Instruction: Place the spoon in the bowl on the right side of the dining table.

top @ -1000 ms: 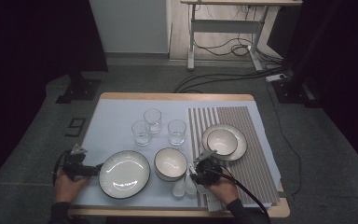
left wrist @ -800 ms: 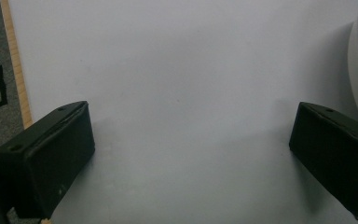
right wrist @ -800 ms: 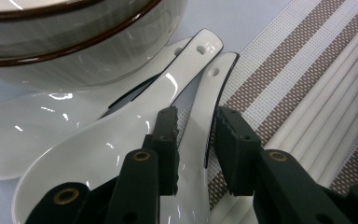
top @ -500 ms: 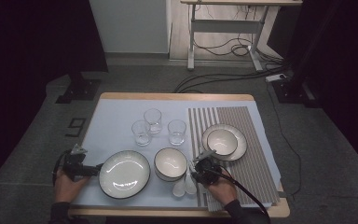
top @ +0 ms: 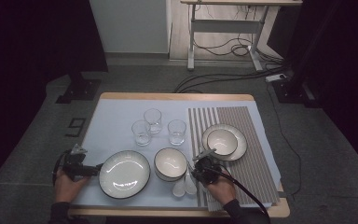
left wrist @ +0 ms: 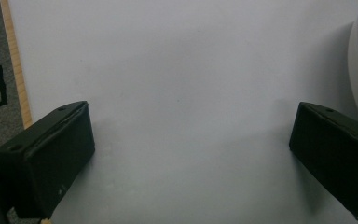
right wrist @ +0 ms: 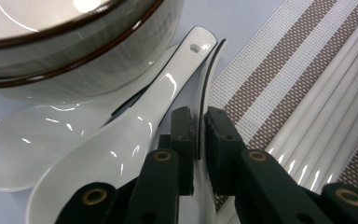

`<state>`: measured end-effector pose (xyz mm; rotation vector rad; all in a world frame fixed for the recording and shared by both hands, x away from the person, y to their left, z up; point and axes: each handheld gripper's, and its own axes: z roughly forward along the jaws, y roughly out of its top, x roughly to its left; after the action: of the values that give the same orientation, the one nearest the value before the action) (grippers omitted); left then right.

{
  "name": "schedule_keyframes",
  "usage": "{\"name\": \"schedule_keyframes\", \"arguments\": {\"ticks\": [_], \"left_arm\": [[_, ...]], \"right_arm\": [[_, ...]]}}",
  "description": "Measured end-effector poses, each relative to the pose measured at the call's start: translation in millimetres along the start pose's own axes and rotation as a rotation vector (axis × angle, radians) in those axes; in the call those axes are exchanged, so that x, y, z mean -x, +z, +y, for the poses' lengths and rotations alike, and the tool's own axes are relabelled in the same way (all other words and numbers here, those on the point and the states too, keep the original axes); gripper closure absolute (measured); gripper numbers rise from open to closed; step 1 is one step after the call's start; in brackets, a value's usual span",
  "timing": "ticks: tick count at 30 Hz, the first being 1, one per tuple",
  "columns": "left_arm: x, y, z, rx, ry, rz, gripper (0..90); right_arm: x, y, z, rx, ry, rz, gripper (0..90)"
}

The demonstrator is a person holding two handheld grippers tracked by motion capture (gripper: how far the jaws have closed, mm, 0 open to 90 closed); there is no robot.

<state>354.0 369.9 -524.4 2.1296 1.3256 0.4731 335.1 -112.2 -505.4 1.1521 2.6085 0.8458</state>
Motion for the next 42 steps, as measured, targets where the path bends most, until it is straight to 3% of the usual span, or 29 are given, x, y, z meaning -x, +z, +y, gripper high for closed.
{"name": "schedule_keyframes", "arguments": {"ticks": [15,24,34,42], "left_arm": [[0.0,0.0,0.0,0.000,0.000,0.000,0.0],[0.0,0.0,0.0,0.000,0.000,0.000,0.0],[0.0,0.0,0.0,0.000,0.000,0.000,0.0],[-0.1,-0.1,0.0,-0.001,0.001,0.000,0.0]], "right_arm": [[-1.1,-6.4,3.6,0.019,-0.007,0.010,84.5],[0.9,-19.6,6.8,0.040,-0.035,-0.022,84.4],[11.5,-39.2,9.4,0.054,-0.034,-0.053,84.4],[20.8,-49.4,10.2,0.068,-0.016,-0.047,84.4]]}}
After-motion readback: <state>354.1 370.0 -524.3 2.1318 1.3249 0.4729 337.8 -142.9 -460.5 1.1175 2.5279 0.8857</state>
